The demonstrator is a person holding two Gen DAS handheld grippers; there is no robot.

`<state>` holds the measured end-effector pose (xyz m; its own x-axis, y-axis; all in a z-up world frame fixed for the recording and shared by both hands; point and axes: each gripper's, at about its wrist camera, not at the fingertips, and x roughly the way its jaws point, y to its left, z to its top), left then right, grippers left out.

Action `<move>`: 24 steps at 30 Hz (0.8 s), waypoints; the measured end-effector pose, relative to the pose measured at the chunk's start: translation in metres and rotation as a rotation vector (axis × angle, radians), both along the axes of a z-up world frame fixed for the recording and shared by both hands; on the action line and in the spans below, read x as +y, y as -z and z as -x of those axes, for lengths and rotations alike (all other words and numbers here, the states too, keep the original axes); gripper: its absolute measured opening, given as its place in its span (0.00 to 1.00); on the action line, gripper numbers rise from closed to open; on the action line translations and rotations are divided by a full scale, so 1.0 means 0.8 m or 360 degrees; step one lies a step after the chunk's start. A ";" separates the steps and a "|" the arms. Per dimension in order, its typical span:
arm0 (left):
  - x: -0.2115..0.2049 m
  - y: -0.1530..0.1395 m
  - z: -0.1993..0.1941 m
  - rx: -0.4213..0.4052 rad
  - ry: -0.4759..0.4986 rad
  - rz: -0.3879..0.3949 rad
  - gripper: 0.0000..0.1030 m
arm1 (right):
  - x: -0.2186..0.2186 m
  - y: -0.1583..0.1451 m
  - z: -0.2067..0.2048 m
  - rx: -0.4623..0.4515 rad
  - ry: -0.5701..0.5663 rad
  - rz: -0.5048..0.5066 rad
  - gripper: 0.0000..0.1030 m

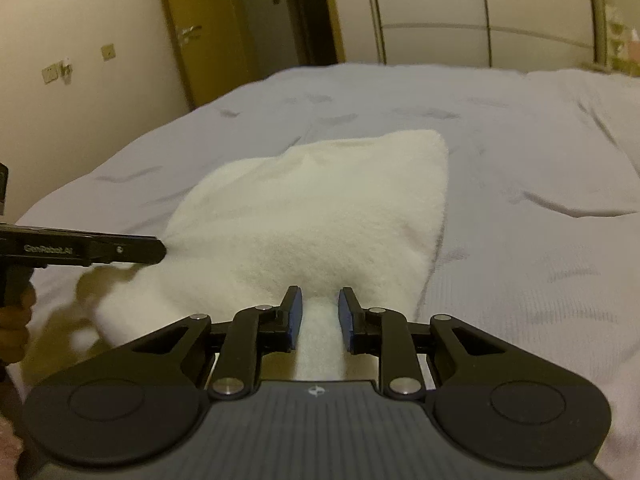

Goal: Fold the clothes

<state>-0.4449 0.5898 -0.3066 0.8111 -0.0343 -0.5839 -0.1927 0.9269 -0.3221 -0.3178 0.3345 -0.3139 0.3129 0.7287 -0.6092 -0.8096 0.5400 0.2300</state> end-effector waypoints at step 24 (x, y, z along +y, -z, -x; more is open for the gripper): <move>0.056 -0.027 -0.174 0.0181 0.0128 -0.0106 0.12 | 0.020 -0.014 -0.182 0.0260 0.0213 -0.0172 0.31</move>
